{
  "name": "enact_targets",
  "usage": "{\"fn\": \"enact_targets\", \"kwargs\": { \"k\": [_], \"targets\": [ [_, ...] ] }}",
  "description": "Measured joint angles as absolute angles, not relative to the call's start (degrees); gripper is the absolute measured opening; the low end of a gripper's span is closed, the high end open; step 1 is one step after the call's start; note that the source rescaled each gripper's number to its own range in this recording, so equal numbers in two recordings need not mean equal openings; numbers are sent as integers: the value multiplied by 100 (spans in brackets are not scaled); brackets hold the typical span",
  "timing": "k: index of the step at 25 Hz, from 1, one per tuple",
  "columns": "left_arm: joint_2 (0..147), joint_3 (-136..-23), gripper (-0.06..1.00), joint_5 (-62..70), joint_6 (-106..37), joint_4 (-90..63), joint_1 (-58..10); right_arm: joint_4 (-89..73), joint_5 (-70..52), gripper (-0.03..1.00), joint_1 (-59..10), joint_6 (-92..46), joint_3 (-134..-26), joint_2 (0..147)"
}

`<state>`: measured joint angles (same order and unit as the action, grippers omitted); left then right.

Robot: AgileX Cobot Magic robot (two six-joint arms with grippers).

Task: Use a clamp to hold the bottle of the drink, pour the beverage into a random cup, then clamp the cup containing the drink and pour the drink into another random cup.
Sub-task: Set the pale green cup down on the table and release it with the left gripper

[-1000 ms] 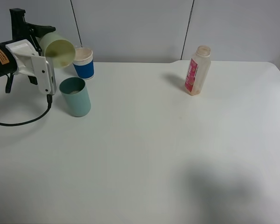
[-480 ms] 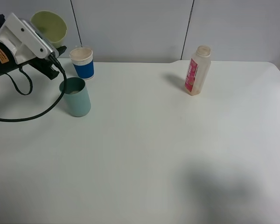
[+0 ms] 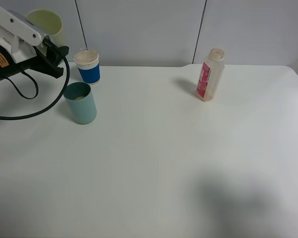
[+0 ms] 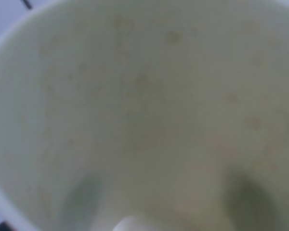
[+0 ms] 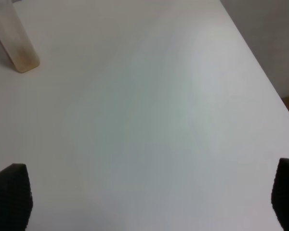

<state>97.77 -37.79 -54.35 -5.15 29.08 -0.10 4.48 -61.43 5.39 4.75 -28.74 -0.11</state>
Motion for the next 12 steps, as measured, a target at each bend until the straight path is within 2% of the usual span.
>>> {"fn": "enact_targets", "kwargs": {
  "k": [12],
  "targets": [
    [9777, -3779, 1, -4728, -496, 2258, 43, 448, -6143, 99, 539, 475, -2874, -11]
  ]
}}
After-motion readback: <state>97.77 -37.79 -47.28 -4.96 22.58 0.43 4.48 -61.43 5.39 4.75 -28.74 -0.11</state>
